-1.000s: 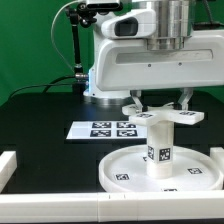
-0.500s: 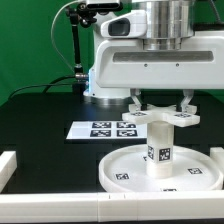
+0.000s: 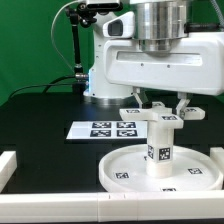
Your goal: Assemble round table
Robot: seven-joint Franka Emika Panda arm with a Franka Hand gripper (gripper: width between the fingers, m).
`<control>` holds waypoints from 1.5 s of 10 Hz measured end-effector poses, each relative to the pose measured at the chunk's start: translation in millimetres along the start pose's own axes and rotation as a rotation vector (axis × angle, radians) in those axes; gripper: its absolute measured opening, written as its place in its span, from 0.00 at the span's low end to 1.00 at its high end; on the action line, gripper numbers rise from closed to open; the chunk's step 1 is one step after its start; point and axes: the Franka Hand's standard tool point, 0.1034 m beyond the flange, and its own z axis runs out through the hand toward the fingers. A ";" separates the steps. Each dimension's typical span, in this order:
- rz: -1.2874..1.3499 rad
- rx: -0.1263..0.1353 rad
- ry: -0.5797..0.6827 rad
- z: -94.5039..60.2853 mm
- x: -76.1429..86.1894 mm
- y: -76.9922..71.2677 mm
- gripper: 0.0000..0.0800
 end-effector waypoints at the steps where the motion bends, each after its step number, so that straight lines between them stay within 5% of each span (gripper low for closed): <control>1: 0.103 0.009 -0.005 0.2 0.0 -0.2 0.55; 11: 0.797 0.038 -0.042 1.2 2.0 0.0 0.55; 14: 0.823 0.039 -0.045 1.3 1.6 -0.4 0.55; 15: 0.804 0.040 -0.047 -0.4 1.2 -1.0 0.73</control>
Offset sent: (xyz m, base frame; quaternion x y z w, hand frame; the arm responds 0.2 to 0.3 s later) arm -0.0012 -0.0052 0.0008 0.0108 0.0146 0.1876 0.9821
